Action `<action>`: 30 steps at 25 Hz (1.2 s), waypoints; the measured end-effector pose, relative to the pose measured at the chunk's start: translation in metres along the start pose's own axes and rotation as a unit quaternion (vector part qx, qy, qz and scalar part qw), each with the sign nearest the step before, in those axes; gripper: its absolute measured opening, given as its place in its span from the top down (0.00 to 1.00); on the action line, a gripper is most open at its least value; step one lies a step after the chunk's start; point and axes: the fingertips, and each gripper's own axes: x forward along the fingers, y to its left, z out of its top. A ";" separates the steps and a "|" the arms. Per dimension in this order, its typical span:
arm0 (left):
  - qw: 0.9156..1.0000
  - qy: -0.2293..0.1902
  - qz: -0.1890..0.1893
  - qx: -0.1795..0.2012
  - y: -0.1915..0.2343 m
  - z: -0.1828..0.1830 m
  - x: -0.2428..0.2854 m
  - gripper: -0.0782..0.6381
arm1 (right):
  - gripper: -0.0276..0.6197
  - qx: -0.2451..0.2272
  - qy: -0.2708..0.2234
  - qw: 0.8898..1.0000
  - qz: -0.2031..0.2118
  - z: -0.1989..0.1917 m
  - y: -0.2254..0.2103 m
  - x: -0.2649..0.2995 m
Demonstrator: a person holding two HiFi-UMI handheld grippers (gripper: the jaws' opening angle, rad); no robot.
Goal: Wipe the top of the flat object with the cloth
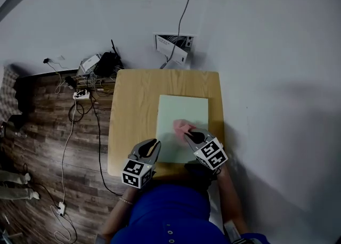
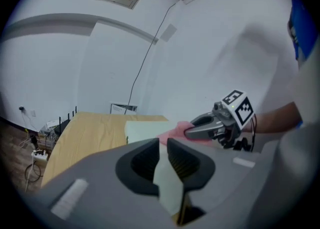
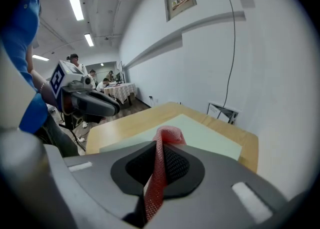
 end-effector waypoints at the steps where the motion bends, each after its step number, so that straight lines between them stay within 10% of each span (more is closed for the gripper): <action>1: 1.000 -0.012 -0.009 0.004 -0.002 0.007 0.001 0.83 | 0.93 -0.003 -0.013 1.000 -0.011 0.008 -0.003 -0.009; 30: 0.970 -0.231 -0.045 0.062 -0.058 0.185 -0.065 0.89 | 0.93 -0.003 -0.252 0.952 -0.175 0.150 0.011 -0.167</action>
